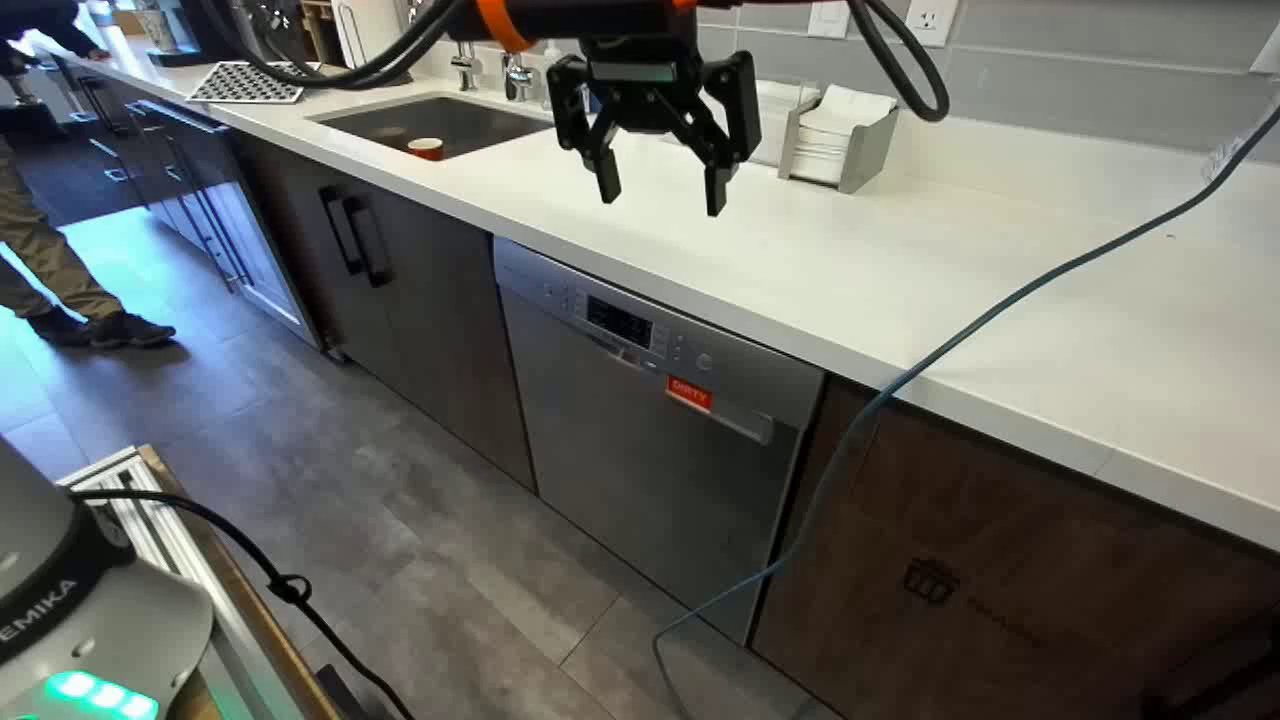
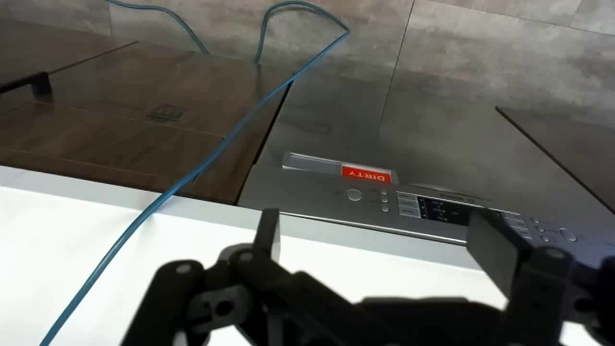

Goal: Press a button on the dishwasher.

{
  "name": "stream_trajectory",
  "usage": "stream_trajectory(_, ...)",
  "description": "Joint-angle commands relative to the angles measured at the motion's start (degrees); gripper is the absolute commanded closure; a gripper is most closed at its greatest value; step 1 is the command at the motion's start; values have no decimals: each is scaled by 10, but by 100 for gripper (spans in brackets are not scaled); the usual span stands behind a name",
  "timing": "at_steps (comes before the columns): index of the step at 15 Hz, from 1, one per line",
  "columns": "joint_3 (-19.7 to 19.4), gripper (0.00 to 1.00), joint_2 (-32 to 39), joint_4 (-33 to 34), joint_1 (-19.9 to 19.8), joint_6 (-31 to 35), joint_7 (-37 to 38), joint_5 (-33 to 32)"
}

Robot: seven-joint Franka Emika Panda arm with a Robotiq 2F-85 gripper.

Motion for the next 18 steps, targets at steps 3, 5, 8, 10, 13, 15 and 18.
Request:
stream_trajectory(3,11,0,1,1,-11,-1,-3,5)
stream_trajectory(5,11,0,1,1,-11,-1,-3,5)
stream_trajectory(8,8,0,11,-4,-2,2,-14,16)
stream_trajectory(10,7,0,28,-17,13,3,-32,42)
stream_trajectory(13,6,0,53,-32,39,3,-70,103)
stream_trajectory(15,8,0,78,-34,54,1,-94,159)
stream_trajectory(18,15,0,131,-27,64,-5,-128,254)
